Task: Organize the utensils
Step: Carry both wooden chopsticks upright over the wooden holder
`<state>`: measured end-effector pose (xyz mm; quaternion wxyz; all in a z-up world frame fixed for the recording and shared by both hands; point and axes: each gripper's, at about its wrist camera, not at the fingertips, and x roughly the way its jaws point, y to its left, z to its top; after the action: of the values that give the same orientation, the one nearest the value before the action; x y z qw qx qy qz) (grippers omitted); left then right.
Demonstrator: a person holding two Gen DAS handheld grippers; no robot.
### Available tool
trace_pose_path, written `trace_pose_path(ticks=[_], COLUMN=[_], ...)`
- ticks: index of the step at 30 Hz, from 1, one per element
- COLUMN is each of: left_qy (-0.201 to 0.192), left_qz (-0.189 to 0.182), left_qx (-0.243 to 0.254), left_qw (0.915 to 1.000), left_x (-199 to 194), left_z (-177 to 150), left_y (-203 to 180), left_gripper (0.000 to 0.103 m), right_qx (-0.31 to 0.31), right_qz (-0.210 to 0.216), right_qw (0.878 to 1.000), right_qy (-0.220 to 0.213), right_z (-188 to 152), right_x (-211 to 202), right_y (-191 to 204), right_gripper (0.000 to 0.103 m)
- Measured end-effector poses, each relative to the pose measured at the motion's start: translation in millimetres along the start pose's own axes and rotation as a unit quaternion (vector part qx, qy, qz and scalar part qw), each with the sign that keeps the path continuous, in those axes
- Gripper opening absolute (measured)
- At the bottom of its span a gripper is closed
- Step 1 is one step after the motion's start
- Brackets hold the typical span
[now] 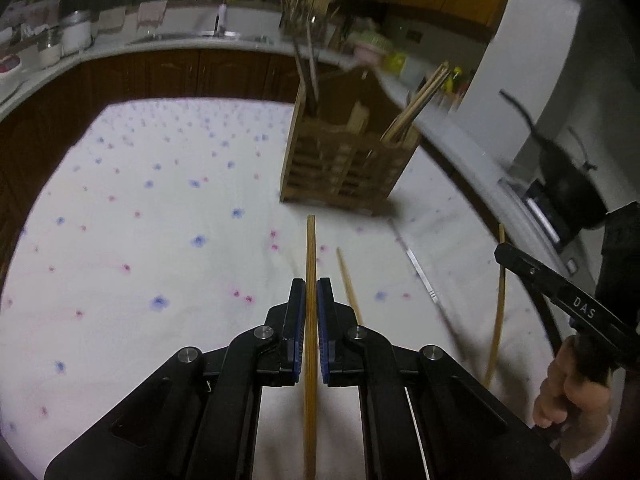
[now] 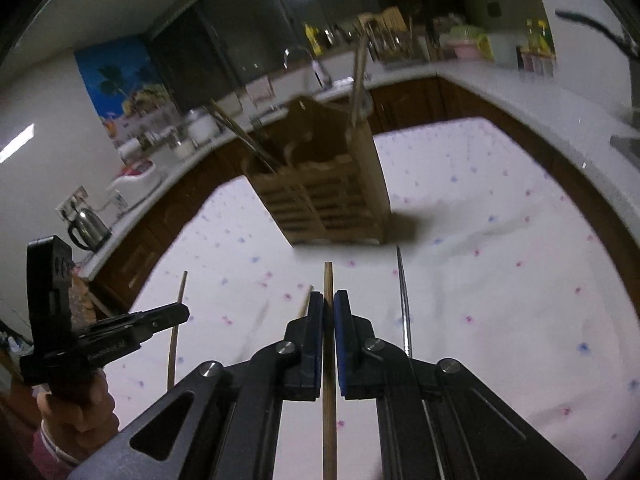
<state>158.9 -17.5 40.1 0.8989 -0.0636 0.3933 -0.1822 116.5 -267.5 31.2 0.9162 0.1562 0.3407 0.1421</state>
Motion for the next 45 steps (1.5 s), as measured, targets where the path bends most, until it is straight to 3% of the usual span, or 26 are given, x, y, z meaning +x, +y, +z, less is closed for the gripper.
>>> trace_pose_path(ticks=[12, 31, 45], left_qy=[-0.065, -0.101, -0.153], left_qz=[-0.002, 0.008, 0.011], left_qx=[-0.001, -0.008, 0.012], left_qw=[0.9979, 0.9949, 0.9881], left_x=[-57.6, -76.0, -83.0], left_z=[11.3, 28.0, 80.2], left_y=[2.3, 3.5, -8.3], left_gripper=[0.005, 0.005, 0.005], right_qx=[-0.018, -0.026, -0.028], right_qz=[0.009, 0.013, 0.007], right_qw=[0.996, 0.992, 0.986], right_qy=[-0.09, -0.122, -0.165], right_z=[33.7, 52.0, 94.4], right_x=[-56.9, -65.6, -62.8], right_y=[25.9, 28.4, 24.6], right_gripper=[0.005, 0.006, 0.006])
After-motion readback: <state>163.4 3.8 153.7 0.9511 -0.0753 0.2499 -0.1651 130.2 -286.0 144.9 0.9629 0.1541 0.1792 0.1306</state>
